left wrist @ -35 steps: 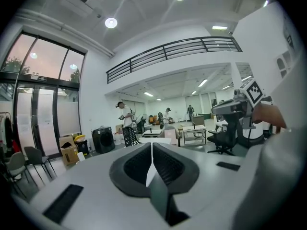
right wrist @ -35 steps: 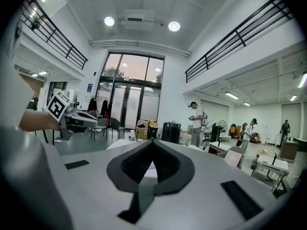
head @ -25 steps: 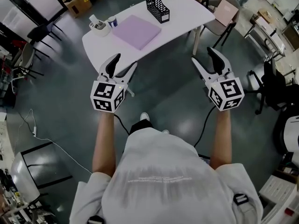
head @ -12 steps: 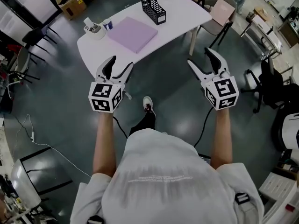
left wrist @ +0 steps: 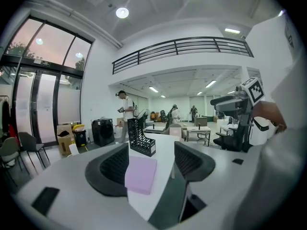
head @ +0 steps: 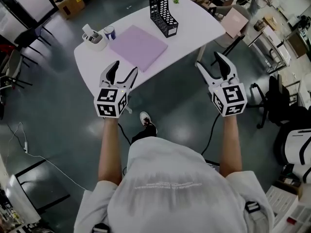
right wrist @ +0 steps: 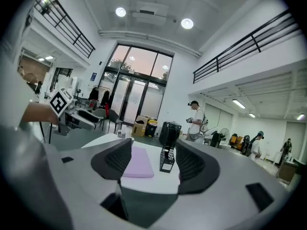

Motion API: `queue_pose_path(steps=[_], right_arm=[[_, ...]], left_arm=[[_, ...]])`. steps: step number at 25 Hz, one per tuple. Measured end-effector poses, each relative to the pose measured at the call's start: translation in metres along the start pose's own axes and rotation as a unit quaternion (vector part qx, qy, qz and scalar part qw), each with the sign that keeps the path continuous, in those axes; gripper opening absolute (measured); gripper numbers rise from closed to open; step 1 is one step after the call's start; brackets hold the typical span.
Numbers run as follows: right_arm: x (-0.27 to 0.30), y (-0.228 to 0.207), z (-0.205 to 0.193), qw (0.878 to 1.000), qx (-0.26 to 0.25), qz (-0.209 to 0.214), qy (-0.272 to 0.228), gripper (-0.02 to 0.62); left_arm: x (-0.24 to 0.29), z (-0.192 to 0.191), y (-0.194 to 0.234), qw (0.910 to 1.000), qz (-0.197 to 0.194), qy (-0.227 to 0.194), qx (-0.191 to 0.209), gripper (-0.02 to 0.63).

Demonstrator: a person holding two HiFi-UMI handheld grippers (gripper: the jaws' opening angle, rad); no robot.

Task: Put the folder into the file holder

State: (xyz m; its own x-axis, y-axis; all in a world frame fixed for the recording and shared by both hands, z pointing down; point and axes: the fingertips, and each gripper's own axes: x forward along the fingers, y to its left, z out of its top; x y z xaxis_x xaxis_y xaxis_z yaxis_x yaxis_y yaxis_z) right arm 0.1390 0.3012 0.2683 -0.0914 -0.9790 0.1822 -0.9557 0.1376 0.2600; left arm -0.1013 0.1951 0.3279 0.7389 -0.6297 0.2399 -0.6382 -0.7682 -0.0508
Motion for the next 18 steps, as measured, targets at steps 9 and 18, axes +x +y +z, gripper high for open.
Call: queue_pose_path(steps=[9, 18], right_arm=[[0.132, -0.004, 0.02, 0.998, 0.043, 0.033, 0.026, 0.219], [0.267, 0.016, 0.025, 0.993, 0.025, 0.074, 0.086, 0.216]], left_arm=[[0.067, -0.009, 0.105, 0.9993, 0.01, 0.025, -0.026, 0.314], [0.124, -0.047, 0.194, 0.9928, 0.025, 0.069, -0.094, 0.314]])
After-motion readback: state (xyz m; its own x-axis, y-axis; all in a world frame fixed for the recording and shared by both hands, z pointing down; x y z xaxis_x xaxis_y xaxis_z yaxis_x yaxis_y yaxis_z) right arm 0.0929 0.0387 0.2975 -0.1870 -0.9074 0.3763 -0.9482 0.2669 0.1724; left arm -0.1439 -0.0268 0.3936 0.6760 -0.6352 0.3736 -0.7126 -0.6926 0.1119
